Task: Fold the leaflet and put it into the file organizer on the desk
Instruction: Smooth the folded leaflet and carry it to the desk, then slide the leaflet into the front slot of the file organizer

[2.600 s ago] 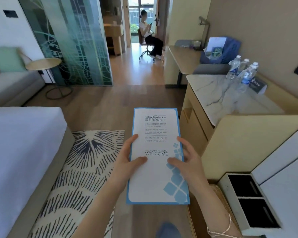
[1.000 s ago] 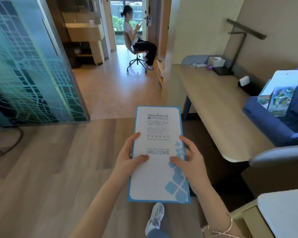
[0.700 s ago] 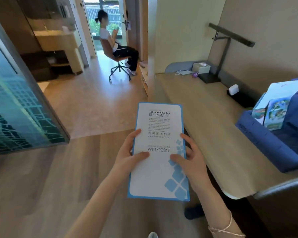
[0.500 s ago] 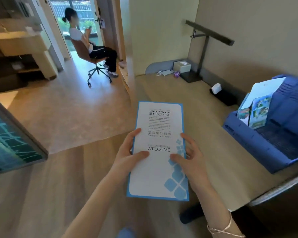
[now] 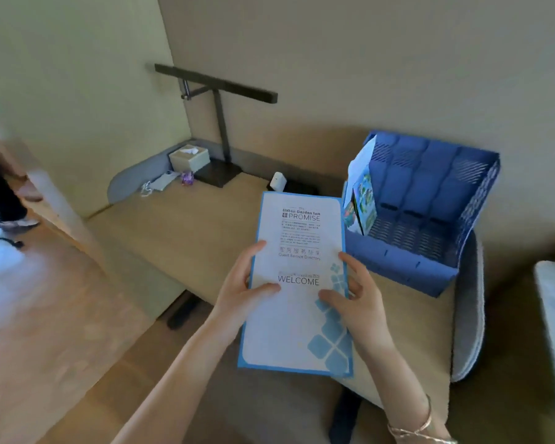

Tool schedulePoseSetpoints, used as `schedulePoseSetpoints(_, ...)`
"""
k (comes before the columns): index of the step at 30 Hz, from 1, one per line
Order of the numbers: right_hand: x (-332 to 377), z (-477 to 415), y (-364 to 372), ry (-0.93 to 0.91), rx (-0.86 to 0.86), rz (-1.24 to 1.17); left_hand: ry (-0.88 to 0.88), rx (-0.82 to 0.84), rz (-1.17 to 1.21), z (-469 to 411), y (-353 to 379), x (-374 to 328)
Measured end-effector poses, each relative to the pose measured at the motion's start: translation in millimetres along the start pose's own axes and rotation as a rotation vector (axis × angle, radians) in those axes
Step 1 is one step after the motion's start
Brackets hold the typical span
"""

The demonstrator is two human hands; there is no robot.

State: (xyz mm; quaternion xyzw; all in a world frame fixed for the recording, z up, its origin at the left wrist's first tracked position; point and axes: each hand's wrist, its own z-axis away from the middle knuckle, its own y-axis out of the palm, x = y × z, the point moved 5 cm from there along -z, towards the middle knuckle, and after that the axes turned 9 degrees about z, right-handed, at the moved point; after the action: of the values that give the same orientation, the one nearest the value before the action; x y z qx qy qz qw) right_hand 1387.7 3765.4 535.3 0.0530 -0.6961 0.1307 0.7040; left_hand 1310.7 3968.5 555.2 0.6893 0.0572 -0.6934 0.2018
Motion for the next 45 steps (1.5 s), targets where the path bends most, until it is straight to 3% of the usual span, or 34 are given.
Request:
schedulePoseSetpoints(6,1.8,-15.7,-25.9,0.026,-0.289,-0.029,-0.062,0.278,-0.070,-77.0,38.4,-0.2)
schedulePoseSetpoints(15,-8.2,-22.6,-90.4,0.125,-0.498,-0.053,-0.124,0.521,-0.080,-128.3,119.2,32.0)
schedulePoseSetpoints(29,-46.3,-109.4,-147.7,0.247,-0.298,-0.034,-0.291,0.406,-0.070,-186.0,159.3,86.4)
schedulePoseSetpoints(33,-44.5,-132.2,-155.6,0.202,-0.234,-0.004,-0.293,0.431,-0.092,-208.1,163.2,82.3)
schedulePoseSetpoints(39,-24.0,-183.4,-178.7,0.124,-0.217,0.109,-0.155,0.496,-0.135,-247.9,184.3,55.2)
schedulePoseSetpoints(45,-1.9,-248.2,-208.7,0.017,-0.167,0.219,0.027,0.451,-0.156,-286.2,215.0,29.0)
